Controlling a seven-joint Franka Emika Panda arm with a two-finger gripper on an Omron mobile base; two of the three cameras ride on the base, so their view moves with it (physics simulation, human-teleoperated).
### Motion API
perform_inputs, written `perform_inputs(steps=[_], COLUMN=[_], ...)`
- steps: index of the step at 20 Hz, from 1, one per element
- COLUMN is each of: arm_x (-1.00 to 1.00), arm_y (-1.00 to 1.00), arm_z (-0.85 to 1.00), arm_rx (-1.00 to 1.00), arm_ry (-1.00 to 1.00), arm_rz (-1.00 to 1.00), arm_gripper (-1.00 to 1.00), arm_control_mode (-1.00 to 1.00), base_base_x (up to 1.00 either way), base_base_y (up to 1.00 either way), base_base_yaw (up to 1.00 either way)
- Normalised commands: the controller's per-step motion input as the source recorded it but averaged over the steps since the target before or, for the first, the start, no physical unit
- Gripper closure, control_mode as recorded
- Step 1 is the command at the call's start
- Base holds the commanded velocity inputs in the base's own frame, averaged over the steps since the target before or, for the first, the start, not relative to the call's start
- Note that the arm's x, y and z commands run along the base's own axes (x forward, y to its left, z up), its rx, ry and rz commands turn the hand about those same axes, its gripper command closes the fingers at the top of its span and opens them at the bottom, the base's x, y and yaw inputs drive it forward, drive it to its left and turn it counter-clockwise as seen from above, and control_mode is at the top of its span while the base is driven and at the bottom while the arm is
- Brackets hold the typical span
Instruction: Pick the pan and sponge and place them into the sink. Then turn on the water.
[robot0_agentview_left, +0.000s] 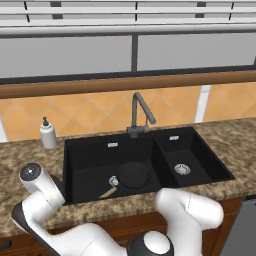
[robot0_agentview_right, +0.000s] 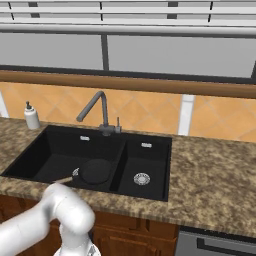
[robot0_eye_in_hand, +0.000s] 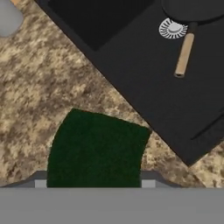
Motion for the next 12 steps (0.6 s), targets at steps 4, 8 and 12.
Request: perform_inputs(steps=[4, 8, 12], arm_x=[-0.4, -0.45, -0.68], arm_y=[-0.78, -0.91, -1.0], arm_z=[0.89, 0.62, 0.07], arm_rx=[0.0, 0.0, -0.01], arm_ry=[0.02, 0.0, -0.12], arm_rz=[-0.16, -0.21, -0.07], arm_gripper=[1.0, 1.0, 1.0], arm_control_mode=[-1.0, -1.0, -1.0], base_base_x=[0.0, 0.0, 0.0], base_base_y=[0.0, 0.0, 0.0], base_base_yaw=[0.0, 0.0, 0.0])
